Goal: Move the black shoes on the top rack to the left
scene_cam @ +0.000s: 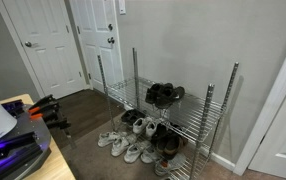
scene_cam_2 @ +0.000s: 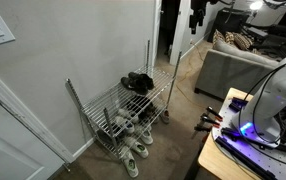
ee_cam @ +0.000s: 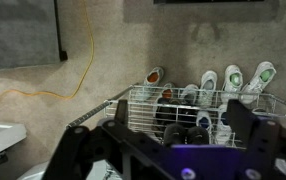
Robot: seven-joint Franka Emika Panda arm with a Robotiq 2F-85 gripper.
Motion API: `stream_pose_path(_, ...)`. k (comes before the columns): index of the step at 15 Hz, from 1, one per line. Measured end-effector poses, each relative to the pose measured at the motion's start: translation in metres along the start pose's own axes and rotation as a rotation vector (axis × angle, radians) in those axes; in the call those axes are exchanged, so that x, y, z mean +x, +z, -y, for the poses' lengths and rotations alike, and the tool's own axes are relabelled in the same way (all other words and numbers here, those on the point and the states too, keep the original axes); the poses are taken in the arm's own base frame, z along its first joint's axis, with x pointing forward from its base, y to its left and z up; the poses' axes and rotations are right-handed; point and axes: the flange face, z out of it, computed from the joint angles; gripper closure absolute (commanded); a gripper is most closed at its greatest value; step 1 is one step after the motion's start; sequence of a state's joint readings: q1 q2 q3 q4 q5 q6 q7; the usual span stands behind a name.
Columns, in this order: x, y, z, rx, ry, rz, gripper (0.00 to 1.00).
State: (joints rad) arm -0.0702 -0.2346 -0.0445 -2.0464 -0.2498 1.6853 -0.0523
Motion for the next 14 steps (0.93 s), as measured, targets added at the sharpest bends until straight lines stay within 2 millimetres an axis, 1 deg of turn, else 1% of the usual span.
stream_pose_path(1, 0.007, 0.005, 0.002, -0.001, 0.005, -0.008, 0.0)
stream_pose_path(3, 0.027, 0.02, 0.004, -0.001, 0.013, 0.0, 0.0)
stream_pose_path(9, 0.102, 0.079, 0.013, -0.002, 0.025, 0.08, 0.0)
stream_pose_path(11, 0.122, 0.095, 0.013, 0.0, 0.029, 0.101, 0.0)
stream_pose_path(14, 0.146, 0.111, 0.009, -0.008, 0.057, 0.115, 0.0)
